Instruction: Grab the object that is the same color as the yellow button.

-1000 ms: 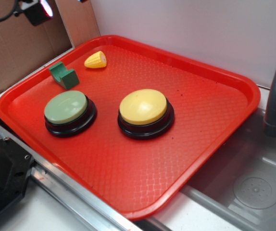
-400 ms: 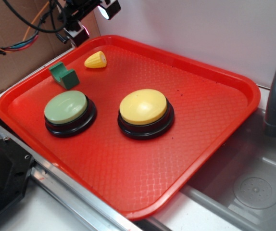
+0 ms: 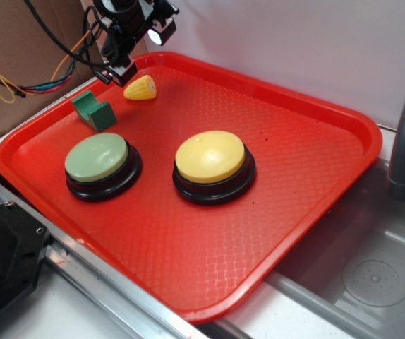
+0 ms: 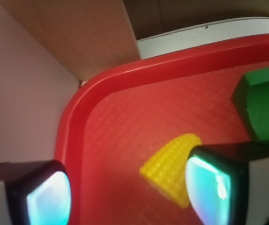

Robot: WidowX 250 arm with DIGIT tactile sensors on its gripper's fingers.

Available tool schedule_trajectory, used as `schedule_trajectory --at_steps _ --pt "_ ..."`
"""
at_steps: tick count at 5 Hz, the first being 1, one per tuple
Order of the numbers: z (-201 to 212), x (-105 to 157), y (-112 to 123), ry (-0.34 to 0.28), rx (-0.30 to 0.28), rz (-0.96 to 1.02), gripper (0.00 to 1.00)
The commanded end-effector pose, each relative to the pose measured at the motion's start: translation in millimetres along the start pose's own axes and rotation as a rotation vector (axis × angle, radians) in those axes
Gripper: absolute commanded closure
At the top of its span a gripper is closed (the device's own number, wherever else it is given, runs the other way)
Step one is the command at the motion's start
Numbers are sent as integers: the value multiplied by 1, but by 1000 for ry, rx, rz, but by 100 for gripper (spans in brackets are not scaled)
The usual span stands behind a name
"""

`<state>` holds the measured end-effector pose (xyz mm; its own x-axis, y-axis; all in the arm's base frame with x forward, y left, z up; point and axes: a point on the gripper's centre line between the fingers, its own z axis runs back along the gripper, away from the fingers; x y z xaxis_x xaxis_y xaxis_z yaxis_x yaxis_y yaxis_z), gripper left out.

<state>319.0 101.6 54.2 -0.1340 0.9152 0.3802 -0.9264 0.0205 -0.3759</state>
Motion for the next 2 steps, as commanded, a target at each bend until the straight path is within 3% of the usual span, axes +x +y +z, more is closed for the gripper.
schedule_trajectory --at_steps 1,2 --pt "-10 16 12 -13 38 13 0" --pt "-19 13 12 -6 78 13 0"
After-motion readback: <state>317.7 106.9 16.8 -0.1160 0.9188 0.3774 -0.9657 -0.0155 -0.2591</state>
